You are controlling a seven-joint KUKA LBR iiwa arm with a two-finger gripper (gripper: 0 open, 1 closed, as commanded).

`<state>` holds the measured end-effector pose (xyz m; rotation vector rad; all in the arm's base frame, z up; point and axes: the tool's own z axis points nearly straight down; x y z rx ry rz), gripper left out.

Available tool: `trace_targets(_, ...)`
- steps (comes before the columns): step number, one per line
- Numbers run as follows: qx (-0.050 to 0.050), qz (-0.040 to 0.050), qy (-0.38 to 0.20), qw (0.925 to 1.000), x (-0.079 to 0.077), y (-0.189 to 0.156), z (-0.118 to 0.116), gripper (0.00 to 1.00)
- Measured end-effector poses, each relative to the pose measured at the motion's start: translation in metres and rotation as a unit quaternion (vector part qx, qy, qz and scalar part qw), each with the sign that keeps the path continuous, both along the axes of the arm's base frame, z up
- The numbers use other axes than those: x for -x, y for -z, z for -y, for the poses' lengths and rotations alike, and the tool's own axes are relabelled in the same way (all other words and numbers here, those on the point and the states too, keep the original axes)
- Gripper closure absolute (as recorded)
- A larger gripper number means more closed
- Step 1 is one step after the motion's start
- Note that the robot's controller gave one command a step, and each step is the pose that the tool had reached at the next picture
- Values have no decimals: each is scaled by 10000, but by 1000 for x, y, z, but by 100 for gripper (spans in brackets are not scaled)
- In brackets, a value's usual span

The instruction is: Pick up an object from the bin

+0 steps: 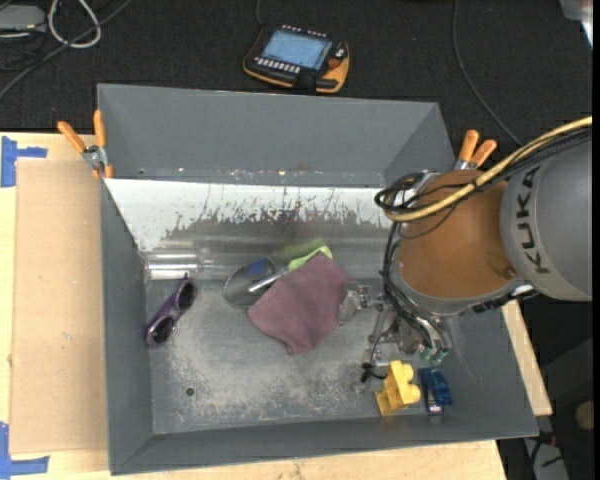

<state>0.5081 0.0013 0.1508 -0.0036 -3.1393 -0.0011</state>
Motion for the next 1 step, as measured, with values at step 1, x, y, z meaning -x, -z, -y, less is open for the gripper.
trace_targets(1, 0, 0, 0, 10000, 0, 0, 0, 100)
